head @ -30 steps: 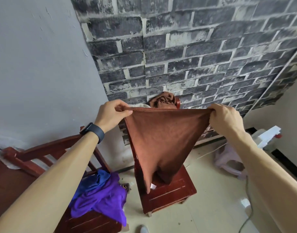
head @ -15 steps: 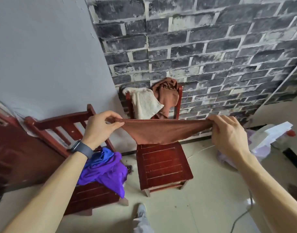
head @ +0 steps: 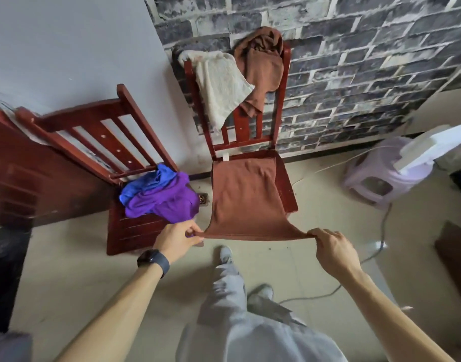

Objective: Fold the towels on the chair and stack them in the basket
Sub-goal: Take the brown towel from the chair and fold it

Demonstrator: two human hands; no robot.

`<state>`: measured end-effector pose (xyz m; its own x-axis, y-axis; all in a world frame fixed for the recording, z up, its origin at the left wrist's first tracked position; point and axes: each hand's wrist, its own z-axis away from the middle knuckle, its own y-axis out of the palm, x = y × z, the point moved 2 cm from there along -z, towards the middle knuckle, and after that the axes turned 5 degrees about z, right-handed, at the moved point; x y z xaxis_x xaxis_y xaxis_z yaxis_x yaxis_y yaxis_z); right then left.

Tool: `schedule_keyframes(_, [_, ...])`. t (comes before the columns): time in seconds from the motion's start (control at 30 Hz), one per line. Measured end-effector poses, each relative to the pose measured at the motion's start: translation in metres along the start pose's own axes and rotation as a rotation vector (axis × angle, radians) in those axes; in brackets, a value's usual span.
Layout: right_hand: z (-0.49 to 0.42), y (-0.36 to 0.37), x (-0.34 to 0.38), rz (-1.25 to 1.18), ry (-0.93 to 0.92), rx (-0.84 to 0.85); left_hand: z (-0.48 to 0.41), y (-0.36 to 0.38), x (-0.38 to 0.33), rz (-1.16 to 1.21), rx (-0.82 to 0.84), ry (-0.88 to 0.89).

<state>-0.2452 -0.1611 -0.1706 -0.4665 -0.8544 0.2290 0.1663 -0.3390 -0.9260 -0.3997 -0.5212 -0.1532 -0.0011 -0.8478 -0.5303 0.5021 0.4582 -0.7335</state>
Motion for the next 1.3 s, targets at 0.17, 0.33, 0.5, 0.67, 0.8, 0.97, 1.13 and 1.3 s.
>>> schedule_keyframes(0.17, [-0.013, 0.009, 0.002, -0.015, 0.005, 0.099, -0.016, 0.009, 0.012, -0.045, 0.060, -0.044])
schedule_keyframes(0.33, [-0.053, 0.014, 0.012, -0.060, -0.008, 0.110, -0.047, 0.011, 0.015, -0.061, 0.038, -0.023])
schedule_keyframes(0.5, [-0.117, 0.042, 0.022, -0.104, 0.011, 0.101, -0.106, 0.026, 0.022, -0.017, 0.031, -0.018])
schedule_keyframes(0.67, [-0.185, 0.084, 0.023, -0.096, 0.031, 0.113, -0.180, 0.051, 0.037, 0.049, 0.049, -0.061])
schedule_keyframes(0.8, [-0.232, 0.116, 0.013, -0.110, 0.081, 0.132, -0.245, 0.067, 0.057, 0.089, -0.011, -0.093])
schedule_keyframes(0.97, [-0.293, 0.151, 0.008, -0.109, 0.098, 0.148, -0.321, 0.092, 0.077, 0.099, -0.002, -0.132])
schedule_keyframes(1.13, [-0.344, 0.187, 0.004, -0.078, 0.119, 0.169, -0.377, 0.115, 0.086, 0.051, 0.034, -0.057])
schedule_keyframes(1.3, [-0.389, 0.218, 0.002, -0.046, 0.118, 0.200, -0.429, 0.136, 0.107, -0.141, 0.033, -0.072])
